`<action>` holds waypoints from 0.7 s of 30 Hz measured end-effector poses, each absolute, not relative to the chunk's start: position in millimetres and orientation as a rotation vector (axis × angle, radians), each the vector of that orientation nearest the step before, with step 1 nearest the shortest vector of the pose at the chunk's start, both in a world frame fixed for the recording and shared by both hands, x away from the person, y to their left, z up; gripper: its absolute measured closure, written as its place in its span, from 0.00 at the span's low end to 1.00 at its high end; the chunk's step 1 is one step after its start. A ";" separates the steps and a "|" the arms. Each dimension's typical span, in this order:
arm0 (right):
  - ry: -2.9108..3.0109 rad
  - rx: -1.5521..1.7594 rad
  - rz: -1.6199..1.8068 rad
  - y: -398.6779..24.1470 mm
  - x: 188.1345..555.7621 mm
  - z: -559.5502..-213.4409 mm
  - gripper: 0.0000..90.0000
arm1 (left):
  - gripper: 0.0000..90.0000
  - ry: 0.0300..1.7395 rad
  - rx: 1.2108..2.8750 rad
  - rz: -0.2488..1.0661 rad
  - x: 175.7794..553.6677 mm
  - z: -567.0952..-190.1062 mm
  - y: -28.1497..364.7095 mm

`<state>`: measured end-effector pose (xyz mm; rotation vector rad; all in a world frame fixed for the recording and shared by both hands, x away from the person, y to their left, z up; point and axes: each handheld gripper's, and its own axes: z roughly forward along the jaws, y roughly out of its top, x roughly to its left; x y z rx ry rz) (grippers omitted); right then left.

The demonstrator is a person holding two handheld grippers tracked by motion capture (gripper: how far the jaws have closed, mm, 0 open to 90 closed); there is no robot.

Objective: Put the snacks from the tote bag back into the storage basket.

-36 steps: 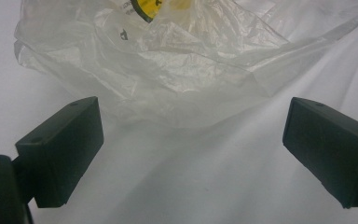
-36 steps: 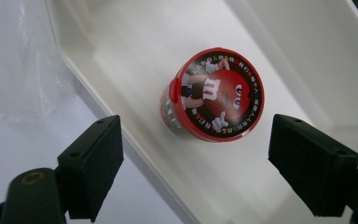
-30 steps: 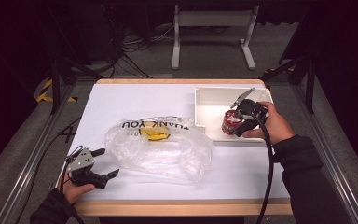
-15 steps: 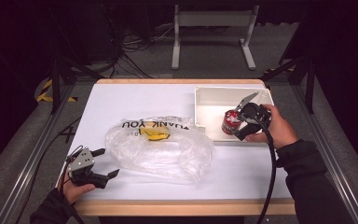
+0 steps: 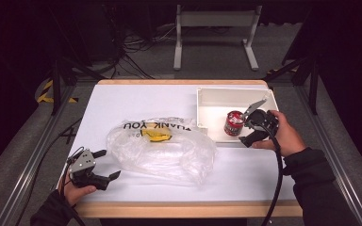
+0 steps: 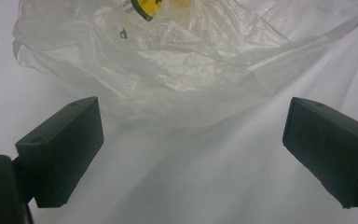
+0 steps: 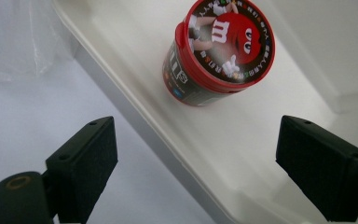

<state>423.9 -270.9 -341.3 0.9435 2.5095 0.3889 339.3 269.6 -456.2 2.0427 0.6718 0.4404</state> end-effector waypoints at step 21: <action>2.468 0.938 0.407 -296.6 398.2 -376.4 0.14 | 0.07 0.680 2.036 0.441 339.3 -456.3 269.7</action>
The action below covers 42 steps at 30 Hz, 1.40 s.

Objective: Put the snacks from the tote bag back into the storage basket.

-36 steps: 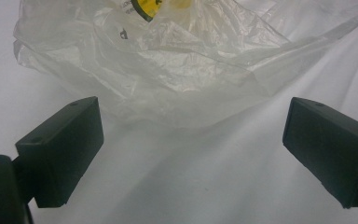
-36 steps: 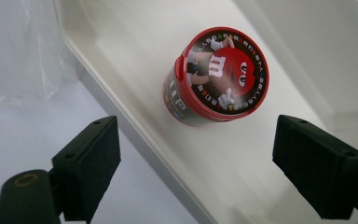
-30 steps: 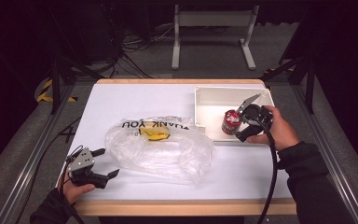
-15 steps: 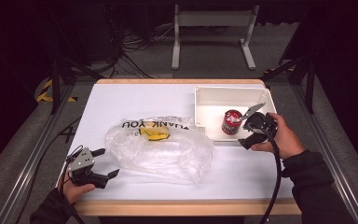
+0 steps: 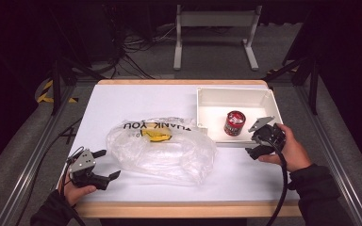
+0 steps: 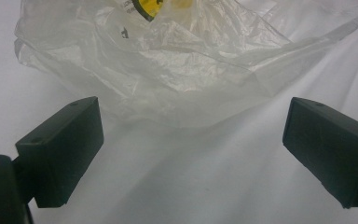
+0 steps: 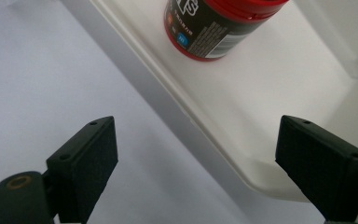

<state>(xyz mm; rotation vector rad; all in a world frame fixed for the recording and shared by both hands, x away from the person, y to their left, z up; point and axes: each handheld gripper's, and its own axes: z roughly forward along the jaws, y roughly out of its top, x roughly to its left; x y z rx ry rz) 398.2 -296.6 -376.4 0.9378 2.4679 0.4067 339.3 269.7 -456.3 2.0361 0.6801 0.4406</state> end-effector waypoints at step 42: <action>2.175 0.989 0.820 -363.6 340.9 -413.0 0.15 | 0.06 0.691 2.037 0.444 339.8 -456.5 269.6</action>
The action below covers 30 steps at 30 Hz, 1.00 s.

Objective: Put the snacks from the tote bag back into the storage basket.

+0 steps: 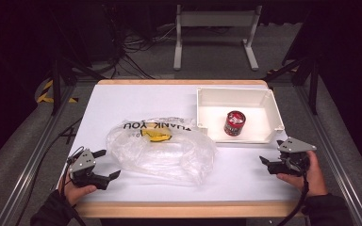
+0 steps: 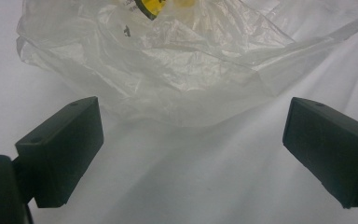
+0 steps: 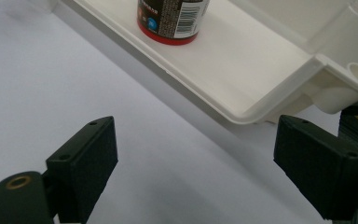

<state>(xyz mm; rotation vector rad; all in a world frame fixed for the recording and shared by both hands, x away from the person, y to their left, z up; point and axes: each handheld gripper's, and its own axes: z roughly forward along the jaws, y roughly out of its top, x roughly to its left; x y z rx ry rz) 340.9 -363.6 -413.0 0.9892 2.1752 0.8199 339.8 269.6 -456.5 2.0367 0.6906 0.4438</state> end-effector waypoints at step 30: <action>1.810 1.068 1.059 -396.5 302.7 -441.3 0.10 | 0.06 0.728 2.008 0.459 339.2 -456.4 271.7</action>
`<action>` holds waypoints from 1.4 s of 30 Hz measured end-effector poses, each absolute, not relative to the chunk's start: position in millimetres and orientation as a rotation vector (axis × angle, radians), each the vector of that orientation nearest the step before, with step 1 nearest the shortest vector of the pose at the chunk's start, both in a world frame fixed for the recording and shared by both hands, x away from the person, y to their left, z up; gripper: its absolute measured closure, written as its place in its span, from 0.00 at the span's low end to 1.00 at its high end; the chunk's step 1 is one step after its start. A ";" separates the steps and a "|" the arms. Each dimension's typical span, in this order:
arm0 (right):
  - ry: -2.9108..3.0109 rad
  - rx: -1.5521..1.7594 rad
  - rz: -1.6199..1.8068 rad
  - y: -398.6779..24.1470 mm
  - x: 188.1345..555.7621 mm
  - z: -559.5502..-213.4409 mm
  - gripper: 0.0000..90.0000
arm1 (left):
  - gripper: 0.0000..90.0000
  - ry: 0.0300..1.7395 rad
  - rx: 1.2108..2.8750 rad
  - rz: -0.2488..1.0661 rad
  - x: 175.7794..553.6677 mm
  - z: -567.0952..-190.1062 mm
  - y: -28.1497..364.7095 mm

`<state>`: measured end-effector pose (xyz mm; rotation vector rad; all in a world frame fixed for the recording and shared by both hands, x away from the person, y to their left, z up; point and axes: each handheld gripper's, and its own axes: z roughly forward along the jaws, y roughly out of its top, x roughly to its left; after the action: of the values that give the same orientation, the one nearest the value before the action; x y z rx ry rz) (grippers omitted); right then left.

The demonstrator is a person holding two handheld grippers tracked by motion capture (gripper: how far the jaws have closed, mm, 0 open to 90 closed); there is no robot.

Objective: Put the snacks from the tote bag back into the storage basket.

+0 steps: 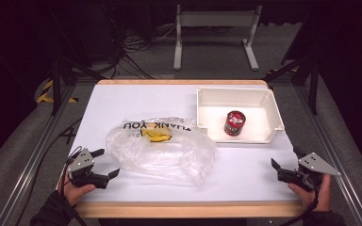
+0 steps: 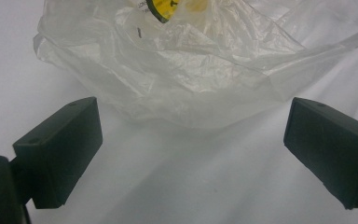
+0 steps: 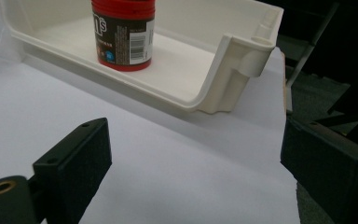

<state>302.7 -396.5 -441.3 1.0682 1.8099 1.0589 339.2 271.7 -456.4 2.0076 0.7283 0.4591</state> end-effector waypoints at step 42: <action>1.796 1.100 1.057 -397.7 304.0 -442.9 0.09 | 0.06 0.748 2.011 0.460 339.8 -456.6 270.9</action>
<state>304.0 -397.7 -442.9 1.0997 1.7960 1.0565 339.8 270.9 -456.6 2.0114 0.7477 0.4601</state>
